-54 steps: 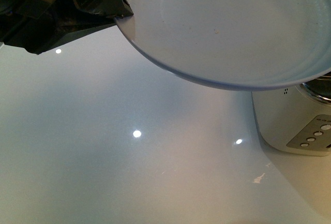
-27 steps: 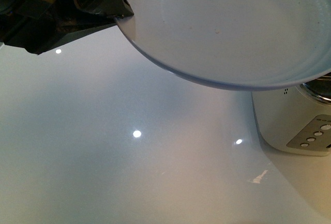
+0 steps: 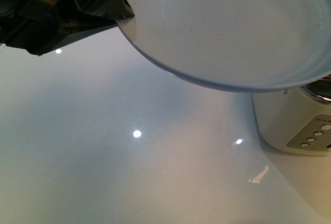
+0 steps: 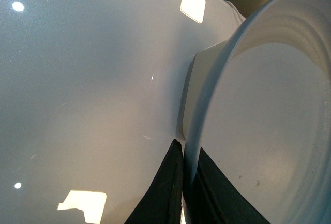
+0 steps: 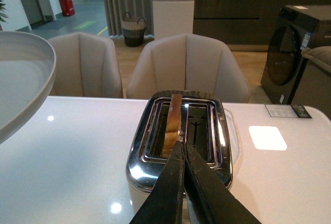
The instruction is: Left arm holds plate, right arm toasts bread
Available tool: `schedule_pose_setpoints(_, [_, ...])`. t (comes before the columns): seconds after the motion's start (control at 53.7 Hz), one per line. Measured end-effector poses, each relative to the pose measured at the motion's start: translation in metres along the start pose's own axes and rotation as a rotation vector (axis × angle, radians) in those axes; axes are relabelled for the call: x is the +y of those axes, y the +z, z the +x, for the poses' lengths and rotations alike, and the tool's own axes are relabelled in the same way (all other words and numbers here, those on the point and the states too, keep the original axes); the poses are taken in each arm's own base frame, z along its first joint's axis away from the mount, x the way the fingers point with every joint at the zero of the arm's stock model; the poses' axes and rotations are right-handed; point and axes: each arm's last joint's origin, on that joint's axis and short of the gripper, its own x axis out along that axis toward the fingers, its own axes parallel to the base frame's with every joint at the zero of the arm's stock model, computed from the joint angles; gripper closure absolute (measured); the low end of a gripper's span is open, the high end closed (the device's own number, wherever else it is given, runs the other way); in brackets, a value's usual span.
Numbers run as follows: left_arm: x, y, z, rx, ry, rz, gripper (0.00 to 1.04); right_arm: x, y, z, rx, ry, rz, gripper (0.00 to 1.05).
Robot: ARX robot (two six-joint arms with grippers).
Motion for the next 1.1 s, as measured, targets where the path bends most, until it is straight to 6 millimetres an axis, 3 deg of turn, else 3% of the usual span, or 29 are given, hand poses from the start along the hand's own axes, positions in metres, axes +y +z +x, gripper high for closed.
schedule_pose_setpoints(0.112, [0.0, 0.0, 0.0, 0.0, 0.001, 0.0, 1.02, 0.0, 0.0, 0.0, 0.0, 0.0, 0.0, 0.91])
schedule_pose_setpoints(0.28, [0.0, 0.0, 0.0, -0.001, 0.0, 0.0, 1.02, 0.0, 0.0, 0.0, -0.001, 0.0, 0.0, 0.56])
schedule_pose_setpoints(0.373, [0.0, 0.0, 0.0, 0.0, 0.0, 0.0, 1.02, 0.0, 0.0, 0.0, -0.001, 0.0, 0.0, 0.44])
schedule_pose_setpoints(0.54, [0.0, 0.0, 0.0, -0.017, -0.006, 0.003, 1.02, 0.0, 0.0, 0.0, -0.001, 0.0, 0.002, 0.08])
schedule_pose_setpoints(0.634, [-0.003, 0.008, 0.002, -0.192, -0.123, 0.014, 1.02, 0.0, 0.0, 0.0, -0.001, 0.0, 0.002, 0.09])
schedule_pose_setpoints(0.839, [0.006, 0.024, 0.002, -0.223, -0.176, 0.009, 1.02, 0.0, 0.0, 0.0, -0.001, 0.0, 0.002, 0.09])
schedule_pose_setpoints(1.099, [0.088, 0.037, 0.028, -0.169, -0.023, -0.042, 1.02, 0.0, 0.0, 0.0, -0.001, 0.0, 0.002, 0.09])
